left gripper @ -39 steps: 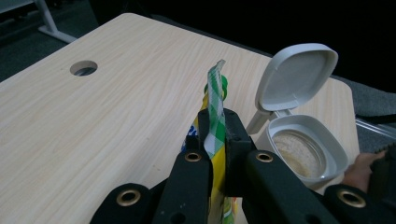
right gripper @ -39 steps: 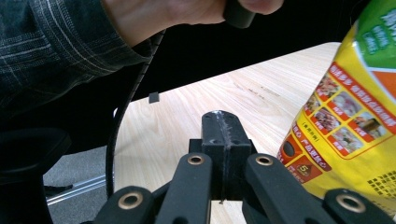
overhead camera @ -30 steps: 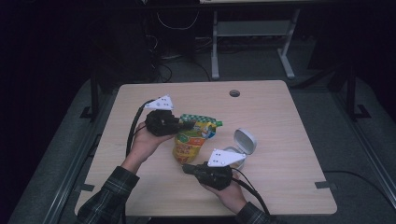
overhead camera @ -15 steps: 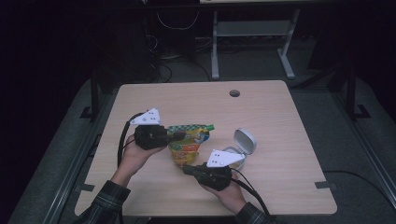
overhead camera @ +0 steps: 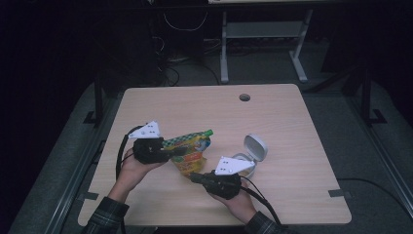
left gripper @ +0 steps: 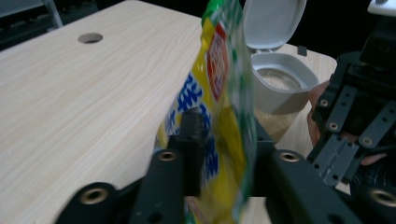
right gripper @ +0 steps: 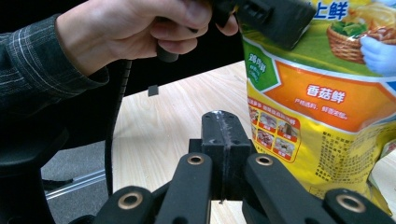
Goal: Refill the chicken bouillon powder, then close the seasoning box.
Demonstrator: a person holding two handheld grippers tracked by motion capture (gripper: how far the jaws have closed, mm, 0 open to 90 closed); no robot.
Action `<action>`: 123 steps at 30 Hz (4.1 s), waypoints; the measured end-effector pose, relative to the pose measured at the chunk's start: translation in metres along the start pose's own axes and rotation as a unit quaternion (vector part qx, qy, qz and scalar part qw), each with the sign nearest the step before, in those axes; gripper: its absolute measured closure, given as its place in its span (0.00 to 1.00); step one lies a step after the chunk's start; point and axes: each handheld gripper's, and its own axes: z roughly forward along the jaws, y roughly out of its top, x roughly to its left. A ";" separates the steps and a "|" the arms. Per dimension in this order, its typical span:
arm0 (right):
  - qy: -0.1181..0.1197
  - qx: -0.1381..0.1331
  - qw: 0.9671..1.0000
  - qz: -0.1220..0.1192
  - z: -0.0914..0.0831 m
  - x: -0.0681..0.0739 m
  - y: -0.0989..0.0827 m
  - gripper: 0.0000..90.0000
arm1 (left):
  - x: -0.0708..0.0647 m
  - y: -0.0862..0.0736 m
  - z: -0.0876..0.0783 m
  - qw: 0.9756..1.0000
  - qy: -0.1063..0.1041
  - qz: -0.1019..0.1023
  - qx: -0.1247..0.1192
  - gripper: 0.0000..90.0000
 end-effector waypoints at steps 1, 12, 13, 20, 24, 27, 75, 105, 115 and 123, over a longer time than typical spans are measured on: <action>0.000 -0.001 1.000 -0.002 0.000 0.000 0.000 1.00 | -0.001 -0.002 0.000 1.000 0.003 -0.001 0.001 0.75; -0.010 0.010 1.000 0.000 -0.007 0.001 0.002 1.00 | -0.003 -0.028 -0.010 0.999 0.025 -0.018 0.014 0.44; -0.011 0.011 1.000 0.000 -0.009 0.001 0.003 1.00 | -0.003 -0.030 -0.010 0.999 0.028 -0.019 0.015 0.43; -0.024 0.019 1.000 -0.002 -0.027 -0.001 0.008 1.00 | -0.009 -0.047 -0.014 0.999 0.042 -0.022 0.024 0.34; -0.031 0.017 0.999 -0.002 -0.040 -0.003 0.010 1.00 | -0.012 -0.056 -0.015 0.998 0.050 -0.024 0.033 0.32; -0.040 0.017 0.999 -0.004 -0.051 -0.006 0.013 1.00 | -0.014 -0.063 -0.015 0.998 0.052 -0.027 0.037 0.30; -0.171 -0.002 0.984 0.049 -0.177 -0.081 -0.014 1.00 | -0.007 -0.104 -0.013 0.994 0.076 -0.051 0.055 0.23; -0.160 -0.008 0.987 0.032 -0.173 -0.072 -0.007 1.00 | -0.008 -0.102 -0.012 0.995 0.072 -0.052 0.054 0.23; -0.191 0.007 0.981 0.032 -0.182 -0.077 -0.016 0.95 | -0.010 -0.101 -0.010 0.995 0.071 -0.045 0.057 0.23; -0.221 0.022 0.974 0.038 -0.181 -0.084 -0.024 0.73 | -0.009 -0.103 -0.011 0.995 0.070 -0.041 0.058 0.22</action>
